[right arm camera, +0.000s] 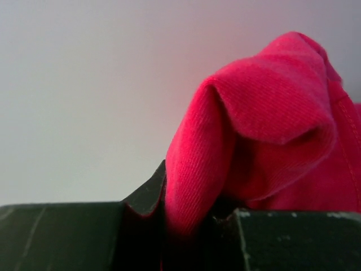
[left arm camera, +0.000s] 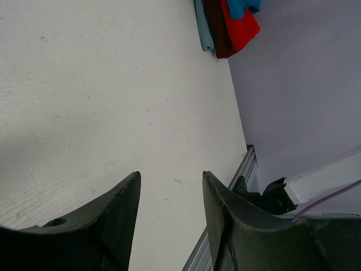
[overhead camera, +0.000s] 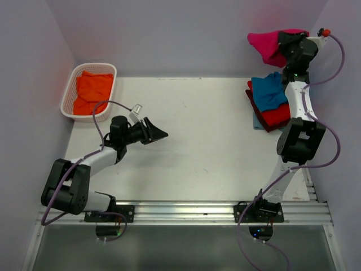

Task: Fold and stack the t-shirts
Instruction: Put the neatly folded tshirt into the corner of the board with the right arm

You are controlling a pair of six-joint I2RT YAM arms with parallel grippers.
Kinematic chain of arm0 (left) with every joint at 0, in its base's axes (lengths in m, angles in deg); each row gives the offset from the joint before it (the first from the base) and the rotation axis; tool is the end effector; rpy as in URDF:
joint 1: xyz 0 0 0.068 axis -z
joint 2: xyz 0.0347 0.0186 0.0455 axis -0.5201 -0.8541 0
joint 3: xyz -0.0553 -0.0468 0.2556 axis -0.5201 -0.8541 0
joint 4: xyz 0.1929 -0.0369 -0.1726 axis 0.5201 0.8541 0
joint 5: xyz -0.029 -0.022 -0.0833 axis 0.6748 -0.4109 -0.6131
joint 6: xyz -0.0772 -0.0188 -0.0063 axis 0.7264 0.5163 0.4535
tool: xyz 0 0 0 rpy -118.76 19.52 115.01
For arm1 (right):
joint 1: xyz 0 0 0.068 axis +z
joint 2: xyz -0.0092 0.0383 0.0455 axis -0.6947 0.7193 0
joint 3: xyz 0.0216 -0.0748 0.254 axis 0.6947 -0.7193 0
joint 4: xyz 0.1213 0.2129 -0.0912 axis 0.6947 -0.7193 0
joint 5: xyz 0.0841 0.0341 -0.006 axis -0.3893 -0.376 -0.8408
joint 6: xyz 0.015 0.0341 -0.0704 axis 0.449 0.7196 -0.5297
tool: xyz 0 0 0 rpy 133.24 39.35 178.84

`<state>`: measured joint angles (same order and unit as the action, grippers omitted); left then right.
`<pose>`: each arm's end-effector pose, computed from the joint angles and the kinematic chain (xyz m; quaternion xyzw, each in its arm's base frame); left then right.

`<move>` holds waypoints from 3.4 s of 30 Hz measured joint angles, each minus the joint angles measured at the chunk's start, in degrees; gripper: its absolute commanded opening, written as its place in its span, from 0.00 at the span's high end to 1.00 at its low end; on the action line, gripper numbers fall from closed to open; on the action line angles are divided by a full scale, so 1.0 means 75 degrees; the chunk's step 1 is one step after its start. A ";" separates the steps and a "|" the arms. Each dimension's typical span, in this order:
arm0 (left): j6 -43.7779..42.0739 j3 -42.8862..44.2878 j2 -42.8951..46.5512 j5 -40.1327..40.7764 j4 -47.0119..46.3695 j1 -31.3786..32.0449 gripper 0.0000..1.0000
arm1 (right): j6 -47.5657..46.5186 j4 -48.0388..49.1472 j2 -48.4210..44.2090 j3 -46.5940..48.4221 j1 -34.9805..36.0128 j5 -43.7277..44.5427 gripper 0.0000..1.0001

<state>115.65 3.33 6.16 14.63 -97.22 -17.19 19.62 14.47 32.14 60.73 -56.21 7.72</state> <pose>0.2777 -0.1157 0.1798 -0.0538 0.7964 -0.5234 0.2982 0.5040 -0.1038 0.4058 0.3251 0.5525 0.2934 0.7092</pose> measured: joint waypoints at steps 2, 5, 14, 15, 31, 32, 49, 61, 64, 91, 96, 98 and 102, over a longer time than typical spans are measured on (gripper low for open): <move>-0.0038 0.0003 0.0020 0.0000 0.0035 -0.0026 0.49 | -0.0227 -0.0044 0.0006 -0.0184 0.0000 0.0256 1.00; -0.0038 0.0003 0.0017 -0.0009 0.0035 -0.0050 0.50 | -0.0731 -0.0052 -0.0172 -0.1035 0.0029 0.0848 1.00; 0.0003 -0.0023 -0.0326 -0.0111 -0.0157 -0.0052 0.51 | -0.1868 -0.0341 -0.0504 -0.3596 0.0044 0.2209 1.00; 0.0012 -0.0038 -0.0335 -0.0125 -0.0192 -0.0052 0.51 | -0.1894 -0.0344 -0.0632 -0.3864 0.0047 0.2334 1.00; 0.0029 -0.0192 -0.0038 -0.0189 -0.0268 -0.0073 0.50 | -0.1367 -0.2407 -0.2885 -0.5607 0.0108 0.3442 0.01; 0.0029 -0.0227 0.0003 -0.0189 -0.0274 -0.0073 0.50 | -0.1364 -0.2521 -0.2949 -0.5654 0.0108 0.3378 0.01; 0.0023 -0.0399 0.0589 -0.0189 -0.0248 -0.0073 0.50 | -0.1349 -0.1635 -0.5286 -0.7262 0.0044 0.2159 1.00; 0.0020 -0.0399 0.0568 -0.0192 -0.0248 -0.0073 0.52 | -0.1160 -0.1396 -0.1451 -0.6047 -0.0076 0.2774 1.00; 0.0003 -0.0399 0.0571 -0.0192 -0.0236 -0.0073 0.52 | -0.1172 -0.0863 -0.1865 -0.6516 -0.0105 0.2361 1.00; -0.1903 0.1247 0.4173 0.4316 0.2841 -0.1655 0.00 | -0.4791 -0.3529 -0.6108 -0.7420 0.6015 -0.1737 0.01; -0.1865 0.2259 0.3010 0.3928 0.2809 -0.2538 0.00 | -0.5208 -0.3806 -0.5129 -0.6729 0.7306 -0.0970 0.01; -0.1816 0.2640 0.2081 0.3483 0.2754 -0.3045 0.00 | -0.5377 -0.3972 -0.4759 -0.6452 0.7717 -0.0729 0.01; -0.1711 0.3343 0.0236 0.2929 0.2865 -0.4057 0.00 | -0.5540 -0.4080 -0.4482 -0.6251 0.8084 -0.0399 0.01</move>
<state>102.82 28.40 7.93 36.60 -75.73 -47.61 -21.93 -16.13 -1.47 13.85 4.42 4.73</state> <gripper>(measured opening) 0.997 0.986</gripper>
